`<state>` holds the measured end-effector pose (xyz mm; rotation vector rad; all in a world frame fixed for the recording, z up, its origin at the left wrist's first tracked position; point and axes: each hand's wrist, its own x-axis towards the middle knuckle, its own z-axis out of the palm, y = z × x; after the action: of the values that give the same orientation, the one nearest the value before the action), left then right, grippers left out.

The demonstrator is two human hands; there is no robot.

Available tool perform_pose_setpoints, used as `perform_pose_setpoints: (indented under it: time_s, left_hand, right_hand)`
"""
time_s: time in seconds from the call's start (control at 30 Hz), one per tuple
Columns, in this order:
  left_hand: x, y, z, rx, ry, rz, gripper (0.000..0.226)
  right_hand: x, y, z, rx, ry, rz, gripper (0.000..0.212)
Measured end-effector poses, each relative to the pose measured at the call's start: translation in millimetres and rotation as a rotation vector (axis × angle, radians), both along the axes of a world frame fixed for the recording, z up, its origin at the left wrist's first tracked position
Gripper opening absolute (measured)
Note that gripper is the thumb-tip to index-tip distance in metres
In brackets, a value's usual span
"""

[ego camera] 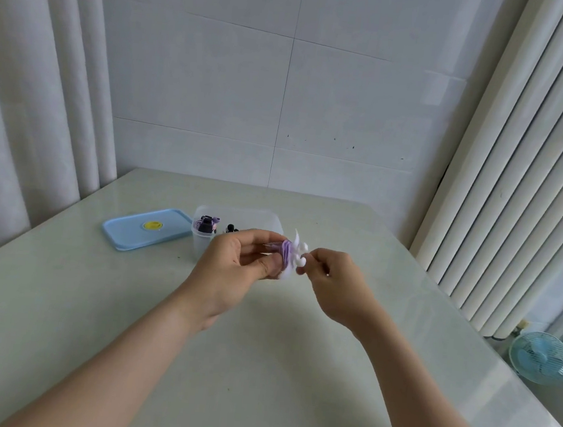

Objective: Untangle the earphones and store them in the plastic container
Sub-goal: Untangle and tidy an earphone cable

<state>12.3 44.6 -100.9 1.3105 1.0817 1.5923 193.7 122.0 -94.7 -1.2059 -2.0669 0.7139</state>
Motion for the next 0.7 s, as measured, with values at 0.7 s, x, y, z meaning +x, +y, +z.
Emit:
perform_pose_setpoints:
  time_s: [0.7]
  left_hand:
    - [-6, 12, -28, 0.13, 0.835, 0.391, 0.024]
  right_hand:
    - [-25, -31, 4, 0.095, 0.111, 0.027, 0.019]
